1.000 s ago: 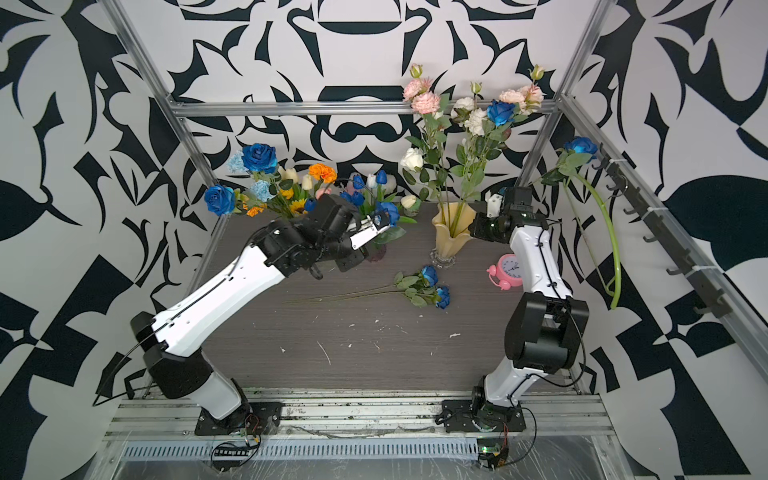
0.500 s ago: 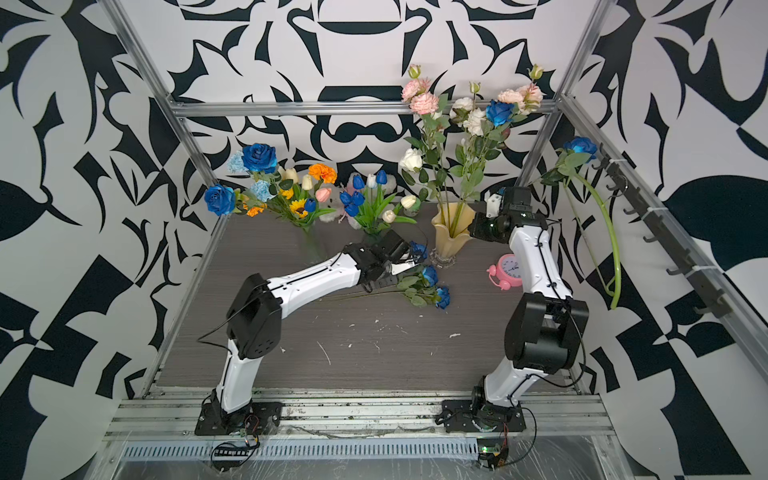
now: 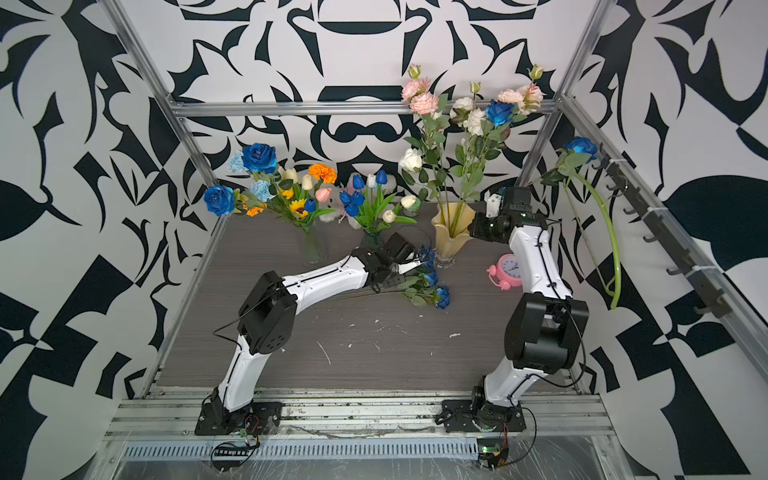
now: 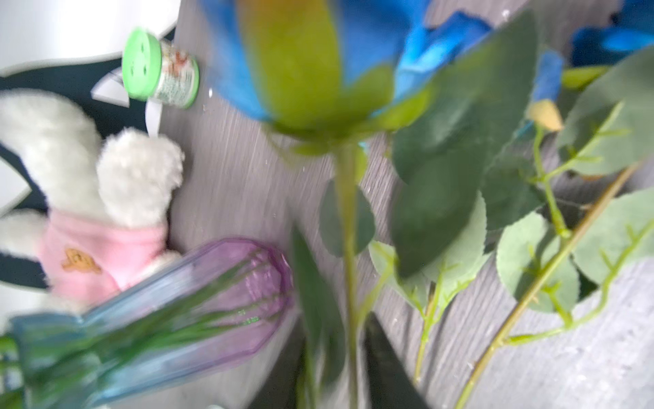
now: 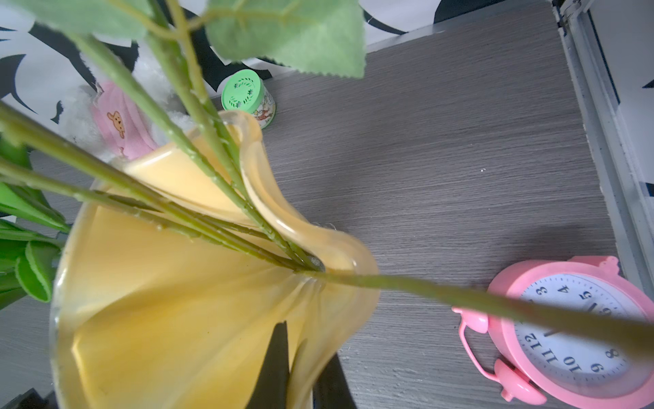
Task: Pick out blue flowers from the vase
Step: Place the flower at the center of the board.
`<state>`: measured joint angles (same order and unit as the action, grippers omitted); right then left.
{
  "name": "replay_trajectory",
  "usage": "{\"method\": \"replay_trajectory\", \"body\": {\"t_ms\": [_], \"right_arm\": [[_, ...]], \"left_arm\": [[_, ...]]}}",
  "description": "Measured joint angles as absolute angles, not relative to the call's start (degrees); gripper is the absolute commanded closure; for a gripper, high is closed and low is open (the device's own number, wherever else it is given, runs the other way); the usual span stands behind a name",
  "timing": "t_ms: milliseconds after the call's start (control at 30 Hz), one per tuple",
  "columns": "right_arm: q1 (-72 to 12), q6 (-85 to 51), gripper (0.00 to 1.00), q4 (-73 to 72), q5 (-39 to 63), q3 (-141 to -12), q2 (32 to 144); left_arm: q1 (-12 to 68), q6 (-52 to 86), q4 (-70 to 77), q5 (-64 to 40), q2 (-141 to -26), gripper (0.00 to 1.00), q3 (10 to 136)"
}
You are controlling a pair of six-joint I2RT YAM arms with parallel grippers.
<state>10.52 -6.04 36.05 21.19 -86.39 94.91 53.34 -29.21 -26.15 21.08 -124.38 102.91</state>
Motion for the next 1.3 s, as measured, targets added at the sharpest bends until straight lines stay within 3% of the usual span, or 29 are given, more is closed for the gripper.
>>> {"method": "replay_trajectory", "body": {"t_ms": [267, 467, 700, 967, 1033, 1300], "right_arm": [[10.52, -5.98, 1.00, 36.10, 21.19, -86.39, 94.91], [10.52, -5.98, 1.00, 36.05, 21.23, -86.39, 94.89], [10.52, -6.02, 1.00, 35.97, 21.43, -86.35, 94.89], [10.50, -6.04, 1.00, 35.73, 21.78, -85.80, 94.52], [10.46, -6.04, 1.00, 35.66, 21.80, -85.76, 94.52], [10.39, -6.09, 1.00, 35.51, 21.80, -85.69, 94.52]], "left_arm": [[53.54, -27.03, -25.06, 18.57, -123.63, 0.39, 102.87], [54.72, -25.91, -22.41, 14.28, -116.01, 0.25, 103.11], [54.92, -23.73, -15.90, 6.70, -113.34, 0.20, 117.27], [52.71, -18.46, -9.54, 0.05, -123.13, 0.16, 133.43], [51.99, -17.50, -8.56, -0.71, -126.56, 0.10, 136.00], [51.11, -16.38, -3.14, -2.15, -134.63, 0.09, 136.46]]}}
